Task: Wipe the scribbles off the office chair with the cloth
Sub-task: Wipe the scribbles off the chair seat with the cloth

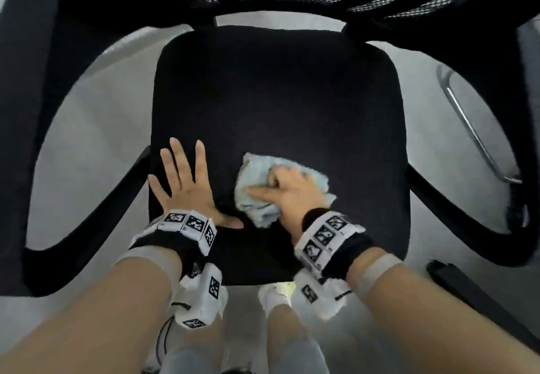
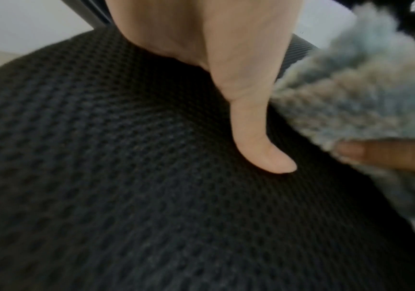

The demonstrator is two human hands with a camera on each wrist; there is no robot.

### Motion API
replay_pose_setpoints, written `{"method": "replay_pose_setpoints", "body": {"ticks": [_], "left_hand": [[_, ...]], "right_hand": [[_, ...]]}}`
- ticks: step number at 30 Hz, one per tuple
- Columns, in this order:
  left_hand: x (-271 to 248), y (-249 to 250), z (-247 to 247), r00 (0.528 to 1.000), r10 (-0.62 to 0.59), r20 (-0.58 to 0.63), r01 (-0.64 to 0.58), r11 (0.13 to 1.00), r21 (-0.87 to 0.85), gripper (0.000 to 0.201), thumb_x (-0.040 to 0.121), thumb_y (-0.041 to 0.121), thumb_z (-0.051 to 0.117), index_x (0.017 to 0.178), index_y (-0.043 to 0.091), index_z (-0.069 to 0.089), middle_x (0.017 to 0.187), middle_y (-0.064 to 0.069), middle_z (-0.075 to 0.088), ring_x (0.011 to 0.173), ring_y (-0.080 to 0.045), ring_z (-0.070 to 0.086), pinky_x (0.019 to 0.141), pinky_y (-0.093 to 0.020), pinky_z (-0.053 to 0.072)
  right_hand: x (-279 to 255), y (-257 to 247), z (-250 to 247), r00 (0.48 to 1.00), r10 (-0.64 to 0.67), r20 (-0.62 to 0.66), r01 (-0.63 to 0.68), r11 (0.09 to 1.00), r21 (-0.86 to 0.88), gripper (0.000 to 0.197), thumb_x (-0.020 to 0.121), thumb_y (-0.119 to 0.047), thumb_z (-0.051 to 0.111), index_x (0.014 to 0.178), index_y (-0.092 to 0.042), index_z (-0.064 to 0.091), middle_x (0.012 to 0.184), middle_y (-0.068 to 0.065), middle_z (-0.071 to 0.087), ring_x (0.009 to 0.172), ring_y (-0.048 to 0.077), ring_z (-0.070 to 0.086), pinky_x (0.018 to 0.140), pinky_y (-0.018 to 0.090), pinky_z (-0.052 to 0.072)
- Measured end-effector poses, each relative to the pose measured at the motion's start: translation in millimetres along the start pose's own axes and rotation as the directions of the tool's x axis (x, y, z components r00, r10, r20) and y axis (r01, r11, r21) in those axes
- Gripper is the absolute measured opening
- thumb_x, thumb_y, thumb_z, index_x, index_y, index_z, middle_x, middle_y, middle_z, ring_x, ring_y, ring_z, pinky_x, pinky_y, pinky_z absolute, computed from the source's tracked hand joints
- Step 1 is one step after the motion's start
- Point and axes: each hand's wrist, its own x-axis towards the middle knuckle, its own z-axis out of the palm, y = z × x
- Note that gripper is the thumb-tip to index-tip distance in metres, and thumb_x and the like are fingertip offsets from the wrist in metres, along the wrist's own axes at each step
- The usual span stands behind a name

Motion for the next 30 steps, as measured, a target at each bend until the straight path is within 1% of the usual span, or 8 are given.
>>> {"method": "replay_pose_setpoints", "body": {"ticks": [6,8,11,15,18,22,26,30], "left_hand": [[-1.4,-28.6,-4.5,0.990,0.098,0.097,-0.098,0.995,-0.006,0.157,0.040,0.065,0.078,0.115,0.026,-0.054,0.119,-0.004,-0.063,0.125,-0.023,-0.047,0.111,-0.050,-0.014],[-4.7,-31.5,-1.2,0.995,0.075,0.063,-0.073,0.997,-0.033,0.158,0.039,0.066,0.078,0.118,0.023,-0.052,0.126,-0.007,-0.059,0.132,-0.028,-0.040,0.113,-0.047,-0.013],[-5.4,-27.6,3.9,0.999,0.052,0.003,-0.052,0.996,-0.066,0.160,0.036,0.065,0.079,0.120,0.021,-0.050,0.140,-0.013,-0.048,0.136,-0.030,-0.035,0.113,-0.046,-0.013],[-4.2,-27.6,4.4,0.999,0.055,0.003,-0.054,0.997,-0.056,0.160,0.035,0.071,0.076,0.120,0.020,-0.050,0.140,-0.013,-0.048,0.132,-0.028,-0.040,0.112,-0.046,-0.015],[-1.6,-27.5,4.4,0.999,0.045,0.015,-0.044,0.998,-0.045,0.161,0.034,0.071,0.075,0.119,0.020,-0.052,0.138,-0.014,-0.050,0.128,-0.025,-0.043,0.112,-0.047,-0.015],[0.4,-23.3,1.9,1.000,0.021,0.023,-0.020,0.999,-0.036,0.162,0.034,0.073,0.074,0.114,0.019,-0.057,0.134,-0.015,-0.049,0.135,-0.032,-0.035,0.112,-0.049,-0.014],[0.9,-18.8,6.1,0.998,-0.048,0.044,0.050,0.998,-0.048,0.154,0.049,0.062,0.075,0.108,0.022,-0.061,0.130,-0.013,-0.057,0.116,-0.025,-0.056,0.106,-0.050,-0.024],[2.5,-20.0,1.0,0.984,-0.066,0.166,0.069,0.998,-0.014,0.162,0.036,0.067,0.078,0.097,0.022,-0.066,0.103,-0.010,-0.072,0.099,-0.026,-0.063,0.105,-0.048,-0.025]], "right_hand": [[3.2,49.6,-39.0,0.763,0.557,-0.327,-0.573,0.818,0.057,0.074,0.082,0.002,0.048,0.133,-0.050,0.033,0.155,-0.005,0.002,0.144,0.024,-0.008,0.110,0.065,0.012],[12.5,26.2,-26.9,0.794,0.559,-0.240,-0.572,0.820,0.016,0.071,0.086,-0.006,0.046,0.137,-0.048,0.021,0.157,-0.007,-0.007,0.144,0.027,-0.009,0.109,0.066,0.010],[19.3,-28.0,8.5,0.974,0.223,-0.041,-0.226,0.945,-0.235,0.066,0.092,-0.028,0.043,0.142,-0.043,0.002,0.156,-0.011,-0.014,0.143,0.030,-0.009,0.109,0.064,0.009],[19.3,-37.0,18.9,0.956,-0.168,0.242,0.261,0.861,-0.437,0.063,0.092,-0.031,0.042,0.141,-0.046,0.004,0.154,-0.020,-0.014,0.144,0.023,-0.007,0.110,0.055,0.011],[37.2,2.2,-26.7,0.980,0.196,-0.044,-0.200,0.943,-0.264,0.053,0.092,-0.036,0.031,0.139,-0.046,0.009,0.157,-0.010,-0.003,0.144,0.022,-0.004,0.113,0.057,0.011],[68.9,2.6,-57.1,0.726,0.628,-0.281,-0.595,0.778,0.202,0.055,0.094,-0.035,0.035,0.140,-0.046,0.006,0.158,-0.008,-0.003,0.145,0.026,-0.006,0.113,0.059,0.010],[102.5,-67.1,-9.4,0.966,0.161,-0.202,-0.176,0.983,-0.060,0.061,0.088,-0.042,0.032,0.144,-0.035,0.008,0.157,0.000,0.002,0.142,0.034,0.007,0.113,0.057,0.018],[117.6,-62.2,-31.9,0.996,-0.040,-0.084,0.022,0.978,-0.206,0.053,0.090,-0.023,0.040,0.140,-0.033,0.025,0.156,-0.005,0.014,0.145,0.024,0.006,0.114,0.055,0.007]]}}
